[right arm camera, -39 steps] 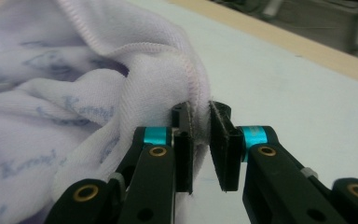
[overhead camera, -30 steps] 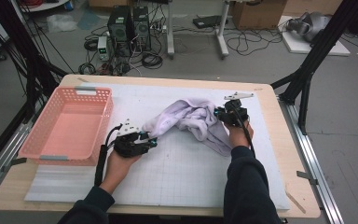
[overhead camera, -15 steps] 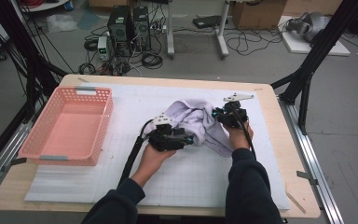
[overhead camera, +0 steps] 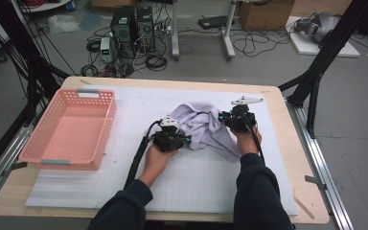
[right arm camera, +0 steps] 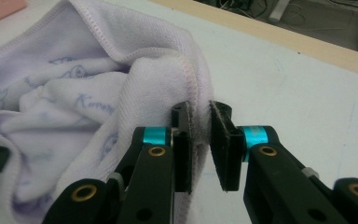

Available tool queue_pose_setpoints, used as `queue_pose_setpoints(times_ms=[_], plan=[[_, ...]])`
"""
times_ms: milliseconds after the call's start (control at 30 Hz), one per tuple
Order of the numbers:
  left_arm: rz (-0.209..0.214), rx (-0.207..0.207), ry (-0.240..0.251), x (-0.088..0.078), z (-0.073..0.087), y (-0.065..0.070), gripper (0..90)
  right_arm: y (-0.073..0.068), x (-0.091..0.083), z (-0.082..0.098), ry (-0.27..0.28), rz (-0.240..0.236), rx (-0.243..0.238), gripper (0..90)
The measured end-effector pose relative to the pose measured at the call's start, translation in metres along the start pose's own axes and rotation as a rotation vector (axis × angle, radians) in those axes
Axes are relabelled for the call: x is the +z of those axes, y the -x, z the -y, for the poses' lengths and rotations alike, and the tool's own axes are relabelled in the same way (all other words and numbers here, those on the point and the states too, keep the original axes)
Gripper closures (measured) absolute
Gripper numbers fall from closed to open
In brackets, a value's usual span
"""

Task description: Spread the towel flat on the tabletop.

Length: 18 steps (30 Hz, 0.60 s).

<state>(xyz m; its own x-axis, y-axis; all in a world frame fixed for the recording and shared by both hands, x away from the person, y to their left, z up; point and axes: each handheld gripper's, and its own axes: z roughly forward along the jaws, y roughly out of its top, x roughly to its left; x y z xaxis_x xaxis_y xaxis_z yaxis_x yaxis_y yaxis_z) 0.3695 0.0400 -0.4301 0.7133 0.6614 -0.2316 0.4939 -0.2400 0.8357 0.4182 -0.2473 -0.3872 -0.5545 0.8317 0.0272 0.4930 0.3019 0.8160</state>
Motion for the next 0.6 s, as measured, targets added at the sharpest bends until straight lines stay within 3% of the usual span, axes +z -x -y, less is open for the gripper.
queue_pose_setpoints(times_ms=[233, 367, 500, 600], plan=[[-0.033, 0.031, 0.014, -0.056, 0.019, -0.023, 79.6, -0.002, -0.005, -0.001, 0.018, 0.017, -0.004, 81.0], [-0.022, -0.010, 0.055, -0.084, 0.024, -0.037, 79.9, 0.001, -0.007, -0.001, 0.029, 0.001, 0.010, 81.3], [0.019, 0.020, 0.083, -0.098, 0.023, -0.035, 80.3, -0.003, -0.002, -0.002, 0.028, 0.008, -0.014, 81.8], [0.019, 0.034, 0.101, -0.091, 0.020, -0.034, 80.7, 0.001, 0.003, 0.000, 0.027, 0.055, -0.004, 81.9]])
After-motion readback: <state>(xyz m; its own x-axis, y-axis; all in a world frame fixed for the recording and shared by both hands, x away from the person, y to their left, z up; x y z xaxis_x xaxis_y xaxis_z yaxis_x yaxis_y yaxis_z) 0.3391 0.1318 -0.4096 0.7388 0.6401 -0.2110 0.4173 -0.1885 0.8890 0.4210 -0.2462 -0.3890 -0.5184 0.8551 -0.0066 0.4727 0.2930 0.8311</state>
